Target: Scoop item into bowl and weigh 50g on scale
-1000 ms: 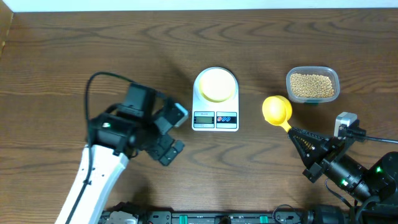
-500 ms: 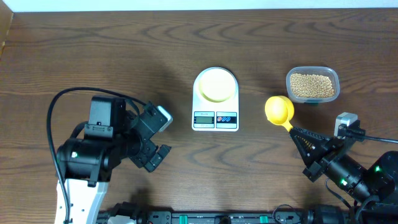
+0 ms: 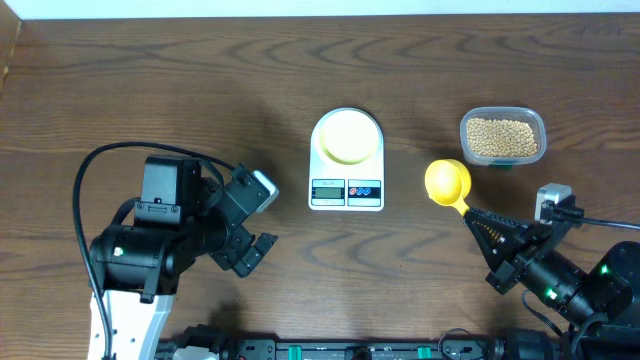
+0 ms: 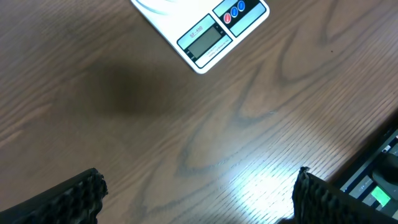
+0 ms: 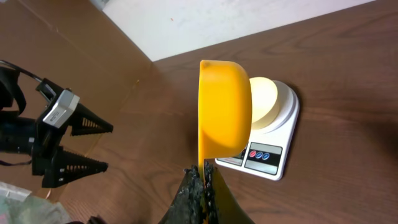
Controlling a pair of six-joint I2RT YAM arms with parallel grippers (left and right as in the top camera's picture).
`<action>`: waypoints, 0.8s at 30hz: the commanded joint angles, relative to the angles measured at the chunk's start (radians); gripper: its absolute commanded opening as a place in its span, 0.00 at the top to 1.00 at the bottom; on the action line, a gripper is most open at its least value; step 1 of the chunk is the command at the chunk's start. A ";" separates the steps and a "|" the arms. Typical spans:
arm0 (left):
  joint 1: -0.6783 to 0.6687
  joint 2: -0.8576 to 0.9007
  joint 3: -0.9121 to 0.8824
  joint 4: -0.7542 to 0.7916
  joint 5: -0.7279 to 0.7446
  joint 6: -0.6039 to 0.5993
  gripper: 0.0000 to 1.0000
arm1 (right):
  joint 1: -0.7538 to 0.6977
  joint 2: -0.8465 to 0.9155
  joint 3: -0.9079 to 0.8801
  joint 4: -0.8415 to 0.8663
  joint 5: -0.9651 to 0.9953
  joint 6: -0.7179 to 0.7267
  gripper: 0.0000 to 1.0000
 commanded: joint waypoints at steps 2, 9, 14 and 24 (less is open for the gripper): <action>0.005 0.063 0.029 -0.026 0.058 0.029 0.02 | -0.006 -0.004 0.021 -0.014 0.004 -0.015 0.99; 0.005 0.107 0.071 -0.034 0.057 0.029 0.02 | -0.006 -0.004 0.021 -0.044 0.004 -0.016 0.99; 0.005 0.106 0.072 -0.033 0.052 0.028 0.02 | -0.006 -0.004 0.021 -0.045 0.004 -0.016 0.99; 0.005 0.108 0.072 -0.033 0.048 0.028 0.02 | -0.006 -0.004 0.021 -0.045 0.004 -0.016 0.99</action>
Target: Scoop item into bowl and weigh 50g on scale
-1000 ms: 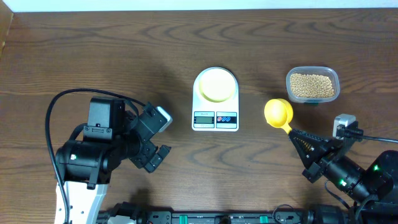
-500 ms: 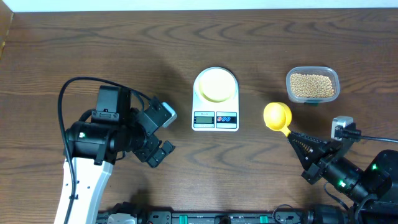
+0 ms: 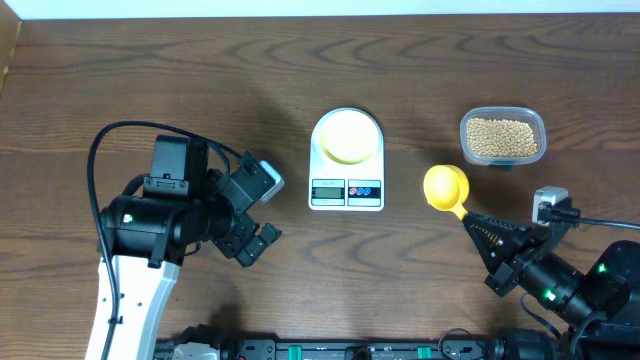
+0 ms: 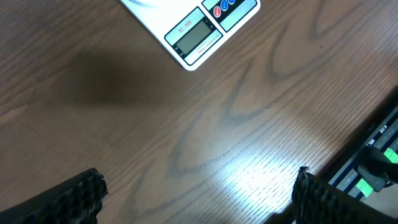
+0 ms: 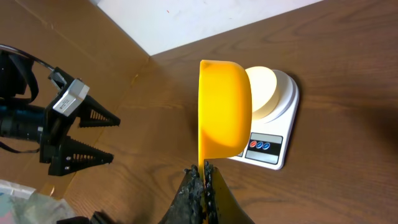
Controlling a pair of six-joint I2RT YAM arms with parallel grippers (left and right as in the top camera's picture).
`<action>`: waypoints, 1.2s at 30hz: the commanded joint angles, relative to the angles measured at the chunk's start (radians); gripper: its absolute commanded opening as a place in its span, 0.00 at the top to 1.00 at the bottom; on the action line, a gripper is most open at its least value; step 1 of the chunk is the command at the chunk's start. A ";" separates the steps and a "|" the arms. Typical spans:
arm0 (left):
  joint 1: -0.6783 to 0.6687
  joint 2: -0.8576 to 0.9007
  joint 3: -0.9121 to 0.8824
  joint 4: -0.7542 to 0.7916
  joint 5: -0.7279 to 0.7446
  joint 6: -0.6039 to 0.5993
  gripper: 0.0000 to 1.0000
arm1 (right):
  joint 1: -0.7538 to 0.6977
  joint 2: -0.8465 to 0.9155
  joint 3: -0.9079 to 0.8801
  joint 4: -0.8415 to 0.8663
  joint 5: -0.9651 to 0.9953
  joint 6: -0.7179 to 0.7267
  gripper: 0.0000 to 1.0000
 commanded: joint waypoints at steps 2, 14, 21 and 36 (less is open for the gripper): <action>0.005 0.000 0.022 -0.003 0.015 0.009 0.02 | -0.006 -0.004 0.021 -0.002 0.004 -0.016 0.99; 0.005 0.000 0.022 -0.003 0.015 0.009 0.02 | -0.006 -0.004 0.021 -0.005 -0.025 0.085 0.99; 0.005 0.000 0.022 -0.003 0.015 0.009 0.02 | -0.006 -0.004 0.021 -0.014 -0.187 0.121 0.99; 0.005 0.000 0.022 -0.003 0.015 0.009 0.02 | 0.048 -0.004 0.021 -0.100 0.098 0.028 0.99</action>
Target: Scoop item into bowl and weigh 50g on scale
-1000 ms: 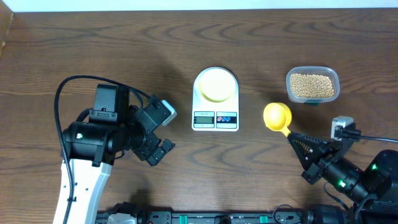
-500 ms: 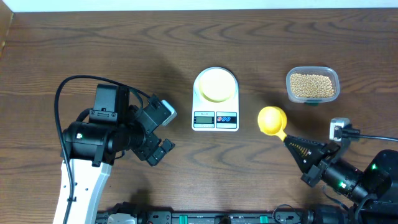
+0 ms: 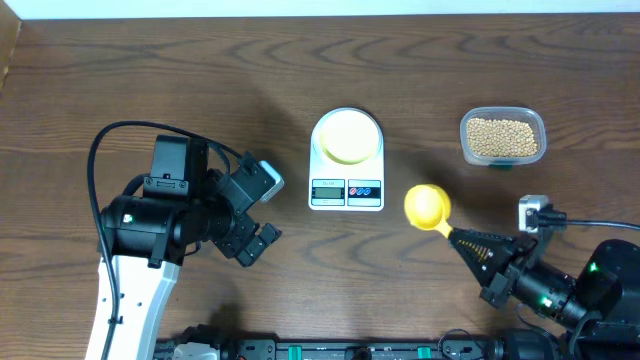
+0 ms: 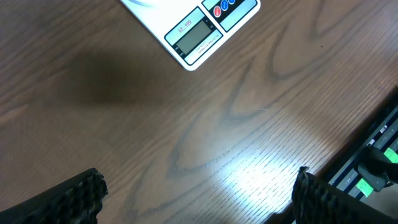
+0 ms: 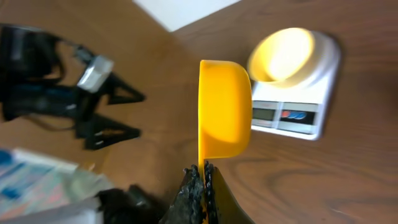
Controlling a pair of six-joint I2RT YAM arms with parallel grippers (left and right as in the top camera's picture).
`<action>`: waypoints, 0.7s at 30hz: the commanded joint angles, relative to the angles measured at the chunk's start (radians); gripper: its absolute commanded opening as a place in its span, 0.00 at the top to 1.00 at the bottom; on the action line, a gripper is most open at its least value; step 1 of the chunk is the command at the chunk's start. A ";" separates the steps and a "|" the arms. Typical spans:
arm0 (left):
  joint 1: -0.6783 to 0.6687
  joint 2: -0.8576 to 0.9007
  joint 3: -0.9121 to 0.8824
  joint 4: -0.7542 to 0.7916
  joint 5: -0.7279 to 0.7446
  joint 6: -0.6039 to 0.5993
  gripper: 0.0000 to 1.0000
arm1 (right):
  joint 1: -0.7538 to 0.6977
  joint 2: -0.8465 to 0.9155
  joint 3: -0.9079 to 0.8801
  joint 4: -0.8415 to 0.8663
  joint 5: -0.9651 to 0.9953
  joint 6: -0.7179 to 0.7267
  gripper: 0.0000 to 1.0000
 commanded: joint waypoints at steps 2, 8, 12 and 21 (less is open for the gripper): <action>0.005 0.000 0.022 -0.003 0.016 0.010 0.02 | 0.005 -0.005 0.021 -0.008 0.183 0.005 0.99; 0.005 0.000 0.022 -0.003 0.016 0.010 0.02 | 0.005 -0.005 0.021 -0.069 0.233 -0.023 0.99; 0.005 0.000 0.022 -0.003 0.016 0.010 0.02 | 0.005 -0.005 0.021 -0.133 0.291 -0.074 0.99; 0.005 0.000 0.022 0.029 0.102 -0.007 0.02 | 0.005 -0.005 0.021 -0.114 0.311 -0.057 0.99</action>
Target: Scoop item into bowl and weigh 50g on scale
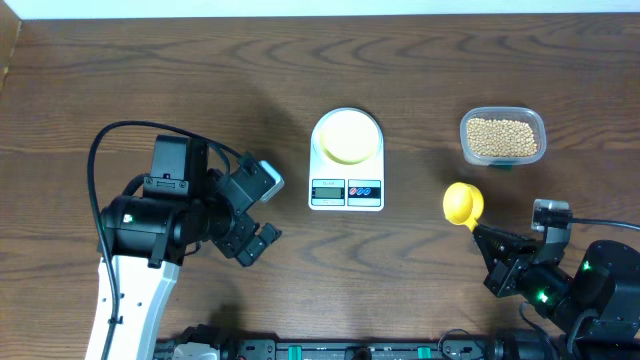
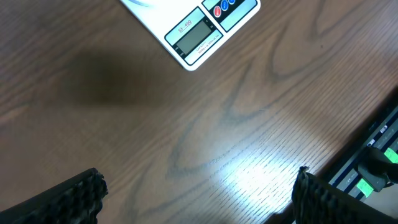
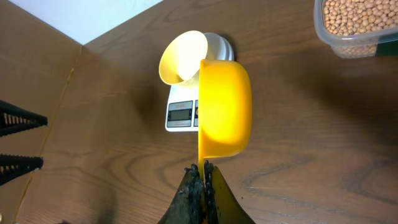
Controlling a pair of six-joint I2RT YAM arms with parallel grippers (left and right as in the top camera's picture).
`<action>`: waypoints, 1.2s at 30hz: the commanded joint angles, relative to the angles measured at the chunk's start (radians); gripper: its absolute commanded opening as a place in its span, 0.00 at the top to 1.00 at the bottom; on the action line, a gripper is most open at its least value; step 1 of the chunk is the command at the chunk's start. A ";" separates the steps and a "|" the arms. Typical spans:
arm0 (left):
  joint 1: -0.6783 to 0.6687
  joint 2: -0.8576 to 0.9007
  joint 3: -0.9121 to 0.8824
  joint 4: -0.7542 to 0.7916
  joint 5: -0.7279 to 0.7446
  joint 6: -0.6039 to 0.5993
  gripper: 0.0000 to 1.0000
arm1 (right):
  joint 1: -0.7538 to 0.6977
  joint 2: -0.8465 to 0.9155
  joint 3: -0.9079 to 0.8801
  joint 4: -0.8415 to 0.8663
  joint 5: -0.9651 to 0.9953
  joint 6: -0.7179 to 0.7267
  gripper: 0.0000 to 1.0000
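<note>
A white scale (image 1: pixel 346 170) stands mid-table with a pale yellow bowl (image 1: pixel 348 137) on its platform; both also show in the right wrist view, scale (image 3: pixel 181 112) and bowl (image 3: pixel 181 56). A clear tub of beans (image 1: pixel 502 137) sits at the right. My right gripper (image 3: pixel 202 167) is shut on the handle of a yellow scoop (image 1: pixel 462 203), whose cup (image 3: pixel 225 116) hangs between the scale and the tub, below the tub. My left gripper (image 1: pixel 262 243) is open over bare wood, left of the scale, fingers (image 2: pixel 74 193) wide apart.
The scale's display corner (image 2: pixel 199 40) shows at the top of the left wrist view. A black rail with cables (image 1: pixel 350 350) runs along the table's front edge. Cardboard lies off the table's left edge (image 3: pixel 31 93).
My right gripper has moved right with the scoop, from just below the scale's right corner to a spot below the bean tub. The left arm has not moved.
My right gripper held the yellow scoop between scale and tub throughout. It sat there at first, then shifted left and nearer, close to the scale, and now stands further right, below the tub. My left gripper shifted slightly early on, then stayed open and still.
</note>
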 commanded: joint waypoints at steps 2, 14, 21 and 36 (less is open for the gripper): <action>0.005 0.000 0.022 0.024 0.259 -0.054 0.02 | 0.005 -0.005 0.021 0.003 0.012 -0.006 0.99; -0.009 0.014 0.022 0.109 0.689 -0.062 0.02 | 0.005 -0.005 0.021 0.043 0.053 -0.009 0.99; -0.060 0.055 0.022 0.167 0.744 -0.069 0.93 | 0.005 -0.005 0.021 0.137 0.067 -0.011 0.99; -0.455 0.281 -0.024 0.528 -0.175 -0.924 0.93 | 0.005 -0.005 0.021 0.142 0.180 -0.018 0.99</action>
